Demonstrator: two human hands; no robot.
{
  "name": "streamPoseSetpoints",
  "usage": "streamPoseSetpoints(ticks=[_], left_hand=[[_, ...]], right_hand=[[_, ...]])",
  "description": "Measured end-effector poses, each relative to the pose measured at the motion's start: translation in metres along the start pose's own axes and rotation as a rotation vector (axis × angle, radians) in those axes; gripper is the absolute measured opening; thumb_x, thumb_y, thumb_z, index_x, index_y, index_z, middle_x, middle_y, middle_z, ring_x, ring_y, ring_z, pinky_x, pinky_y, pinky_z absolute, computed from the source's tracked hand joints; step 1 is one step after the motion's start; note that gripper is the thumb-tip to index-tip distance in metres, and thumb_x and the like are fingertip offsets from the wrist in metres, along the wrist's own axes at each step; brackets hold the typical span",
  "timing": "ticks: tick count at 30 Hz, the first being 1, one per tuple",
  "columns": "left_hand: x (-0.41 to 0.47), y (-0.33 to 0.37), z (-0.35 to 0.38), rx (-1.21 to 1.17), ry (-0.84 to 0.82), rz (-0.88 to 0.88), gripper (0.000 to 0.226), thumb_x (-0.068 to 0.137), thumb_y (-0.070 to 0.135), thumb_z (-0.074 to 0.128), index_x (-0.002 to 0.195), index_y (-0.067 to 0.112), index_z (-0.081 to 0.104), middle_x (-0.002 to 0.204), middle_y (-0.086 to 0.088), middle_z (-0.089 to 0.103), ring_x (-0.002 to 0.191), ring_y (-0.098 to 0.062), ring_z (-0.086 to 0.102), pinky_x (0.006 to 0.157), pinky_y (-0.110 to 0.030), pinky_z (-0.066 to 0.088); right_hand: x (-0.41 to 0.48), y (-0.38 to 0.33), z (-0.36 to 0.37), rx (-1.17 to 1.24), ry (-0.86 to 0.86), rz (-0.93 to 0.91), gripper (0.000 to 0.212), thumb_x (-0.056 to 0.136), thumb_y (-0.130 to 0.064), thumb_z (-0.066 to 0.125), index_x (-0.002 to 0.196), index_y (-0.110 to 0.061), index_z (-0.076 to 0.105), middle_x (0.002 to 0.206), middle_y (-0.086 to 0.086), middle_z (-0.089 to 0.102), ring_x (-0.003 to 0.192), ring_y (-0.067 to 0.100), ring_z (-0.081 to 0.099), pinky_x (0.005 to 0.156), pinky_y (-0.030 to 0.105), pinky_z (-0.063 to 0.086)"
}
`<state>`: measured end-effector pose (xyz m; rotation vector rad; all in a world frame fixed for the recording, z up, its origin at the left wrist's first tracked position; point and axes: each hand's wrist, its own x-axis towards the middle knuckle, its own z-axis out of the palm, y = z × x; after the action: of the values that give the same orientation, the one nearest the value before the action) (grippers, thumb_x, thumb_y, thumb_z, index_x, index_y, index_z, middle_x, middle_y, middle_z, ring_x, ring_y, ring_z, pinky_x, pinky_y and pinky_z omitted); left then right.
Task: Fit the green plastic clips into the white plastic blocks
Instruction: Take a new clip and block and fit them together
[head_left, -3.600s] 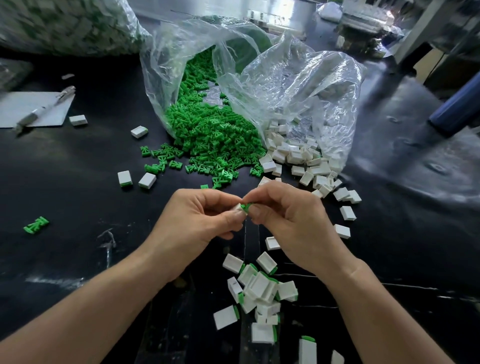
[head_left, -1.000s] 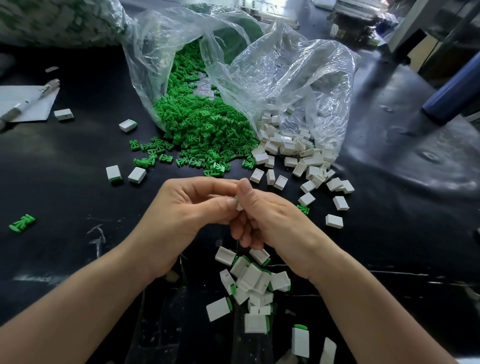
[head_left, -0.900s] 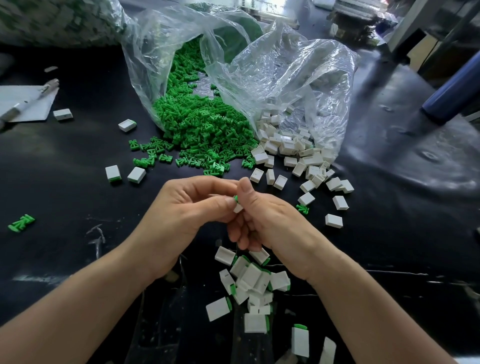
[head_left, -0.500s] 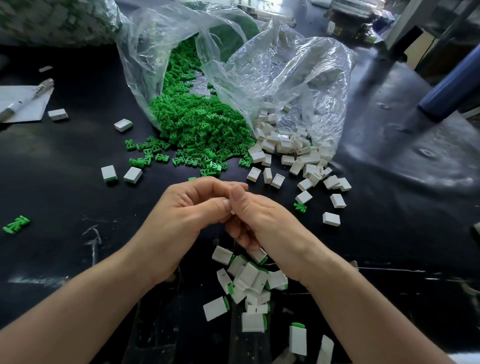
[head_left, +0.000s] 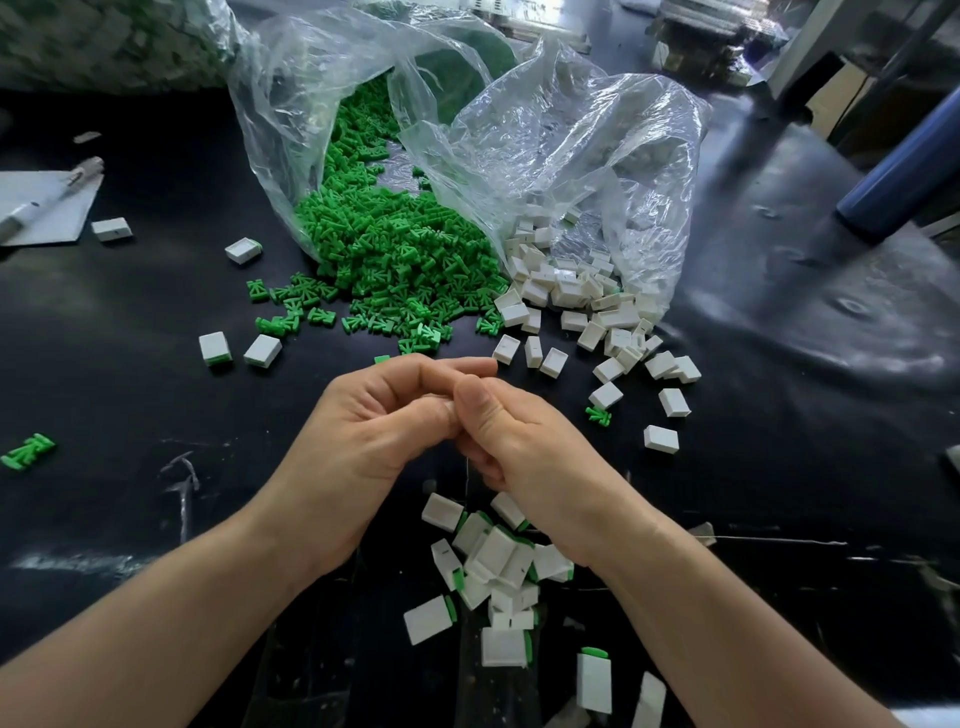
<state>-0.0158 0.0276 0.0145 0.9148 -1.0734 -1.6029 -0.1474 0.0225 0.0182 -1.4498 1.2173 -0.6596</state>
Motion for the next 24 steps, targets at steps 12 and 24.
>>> streamPoseSetpoints(ticks=[12,24], left_hand=[[-0.0009,0.0028,0.0018,-0.048,-0.009,0.002,0.017,0.069,0.006,0.057,0.065,0.011,0.072,0.108,-0.003,0.07,0.075,-0.019,0.069,0.063,-0.022,0.054],[-0.0011,0.0039,-0.0002,-0.087,-0.007,-0.018,0.016,0.069,0.005,0.058,0.069,0.009,0.074,0.106,-0.005,0.071,0.073,-0.017,0.069,0.062,-0.022,0.053]], right_hand=[[-0.001,0.001,-0.0003,-0.068,0.037,-0.031,0.041,0.096,-0.04,0.032,0.113,-0.015,0.06,0.056,-0.027,0.046,0.057,-0.014,0.044,0.061,0.014,0.029],[0.0001,0.0025,0.0002,-0.017,0.032,-0.066,0.06,0.083,-0.058,0.029,0.094,-0.009,0.061,0.06,-0.018,0.048,0.059,0.0,0.043,0.062,0.021,0.034]])
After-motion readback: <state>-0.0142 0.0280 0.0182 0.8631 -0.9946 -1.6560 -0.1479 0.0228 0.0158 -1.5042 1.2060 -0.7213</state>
